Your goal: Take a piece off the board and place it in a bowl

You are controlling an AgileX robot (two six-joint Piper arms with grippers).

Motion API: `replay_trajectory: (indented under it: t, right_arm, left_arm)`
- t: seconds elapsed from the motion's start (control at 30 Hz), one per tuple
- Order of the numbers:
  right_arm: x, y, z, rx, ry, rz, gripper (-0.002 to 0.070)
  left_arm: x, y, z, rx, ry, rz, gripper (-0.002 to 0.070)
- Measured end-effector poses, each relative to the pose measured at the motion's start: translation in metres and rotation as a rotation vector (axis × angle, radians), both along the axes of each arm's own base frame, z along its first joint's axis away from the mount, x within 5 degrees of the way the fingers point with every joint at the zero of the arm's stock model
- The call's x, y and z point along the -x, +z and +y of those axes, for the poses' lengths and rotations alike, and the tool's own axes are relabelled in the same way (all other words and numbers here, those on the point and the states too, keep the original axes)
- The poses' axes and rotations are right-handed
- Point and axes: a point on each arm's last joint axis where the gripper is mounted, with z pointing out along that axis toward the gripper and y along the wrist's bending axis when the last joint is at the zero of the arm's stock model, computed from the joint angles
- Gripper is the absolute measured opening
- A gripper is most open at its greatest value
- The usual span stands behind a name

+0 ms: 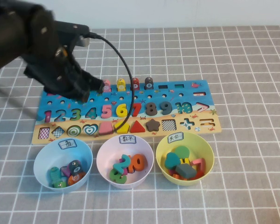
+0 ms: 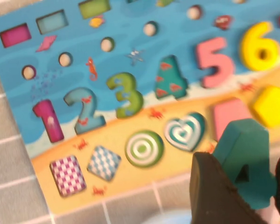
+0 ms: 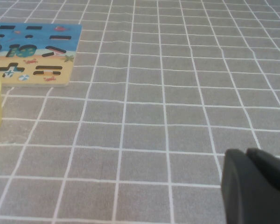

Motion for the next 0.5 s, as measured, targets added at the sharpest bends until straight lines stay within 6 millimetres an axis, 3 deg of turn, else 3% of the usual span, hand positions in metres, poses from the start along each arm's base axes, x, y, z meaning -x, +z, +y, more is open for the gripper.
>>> replay_trajectory:
  t: [0.17,0.33,0.5]
  right_arm:
    - [0.0,0.0,0.0,0.0,0.0,0.0,-0.0017]
    - [0.0,0.0,0.0,0.0,0.0,0.0,-0.0017]
    - [0.0,0.0,0.0,0.0,0.0,0.0,-0.0017]
  left_arm:
    - [0.057,0.012,0.011,0.054,-0.054,-0.121,0.0235]
    - [0.111,-0.012,0.025,0.102,-0.117,-0.207,0.0235]
    - [0.15,-0.037,0.029,0.152,-0.21,-0.258,0.0235]
